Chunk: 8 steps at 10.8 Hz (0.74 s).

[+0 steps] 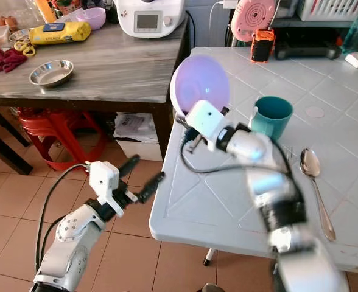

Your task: Setting the table

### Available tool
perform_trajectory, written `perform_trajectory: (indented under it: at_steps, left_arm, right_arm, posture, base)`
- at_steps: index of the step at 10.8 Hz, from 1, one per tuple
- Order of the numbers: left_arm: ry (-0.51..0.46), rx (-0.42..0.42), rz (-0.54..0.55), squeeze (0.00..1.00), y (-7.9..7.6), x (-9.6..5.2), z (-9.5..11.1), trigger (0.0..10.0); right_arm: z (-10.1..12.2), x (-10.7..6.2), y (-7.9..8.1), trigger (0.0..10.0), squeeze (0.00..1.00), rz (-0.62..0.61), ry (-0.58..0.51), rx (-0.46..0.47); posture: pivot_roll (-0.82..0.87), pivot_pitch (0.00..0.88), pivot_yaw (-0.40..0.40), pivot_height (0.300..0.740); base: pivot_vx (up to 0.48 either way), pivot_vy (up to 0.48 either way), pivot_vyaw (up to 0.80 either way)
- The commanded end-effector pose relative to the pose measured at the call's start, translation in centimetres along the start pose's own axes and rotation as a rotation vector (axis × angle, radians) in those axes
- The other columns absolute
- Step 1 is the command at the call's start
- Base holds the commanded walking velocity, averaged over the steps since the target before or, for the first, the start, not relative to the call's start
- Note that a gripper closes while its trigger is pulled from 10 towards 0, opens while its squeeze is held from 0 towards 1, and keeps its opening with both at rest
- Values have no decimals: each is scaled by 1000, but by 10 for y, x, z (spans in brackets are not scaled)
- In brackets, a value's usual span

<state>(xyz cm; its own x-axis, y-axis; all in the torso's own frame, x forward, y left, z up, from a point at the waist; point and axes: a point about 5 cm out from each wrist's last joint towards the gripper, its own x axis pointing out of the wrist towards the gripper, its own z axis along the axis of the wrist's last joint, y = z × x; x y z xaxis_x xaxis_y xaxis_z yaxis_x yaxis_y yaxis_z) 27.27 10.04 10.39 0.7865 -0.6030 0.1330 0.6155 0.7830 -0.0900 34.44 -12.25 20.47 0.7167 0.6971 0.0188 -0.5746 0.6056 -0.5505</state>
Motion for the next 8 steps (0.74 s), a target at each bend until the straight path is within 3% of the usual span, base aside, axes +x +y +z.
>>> perform_trajectory:
  at_steps: [1, 2, 3, 5, 8]
  left_arm:
    - [13, 38, 64, 0, 9, -1, 1, 10000]
    - [37, 51, 131, 0, 16, -1, -1, 10000]
    - [64, 83, 222, 0, 25, 1, -1, 10000]
    - [75, 93, 286, 0, 32, 2, -2, 10000]
    - [87, 87, 316, 0, 34, 11, -2, 10000]
  right_arm:
    - [9, -4, 1, 0, 0, -72, -43, 30]
    - [7, -13, 9, 0, 0, -185, -46, 124]
    - [6, -24, 18, 2588, 0, -283, -58, 193]
    - [4, -38, 30, 10000, 0, -420, -57, 321]
    - [2, -49, 48, 10000, 0, -512, -16, 426]
  posture:
    - [-106, 89, 88, 740]
    - [-109, 81, 91, 740]
    - [-115, 77, 95, 740]
    - [-136, 71, 110, 740]
    - [-145, 77, 121, 740]
  base:
    - [0, 0, 0]
    - [0, 0, 0]
    - [0, 0, 0]
    - [0, 0, 0]
    - [0, 0, 0]
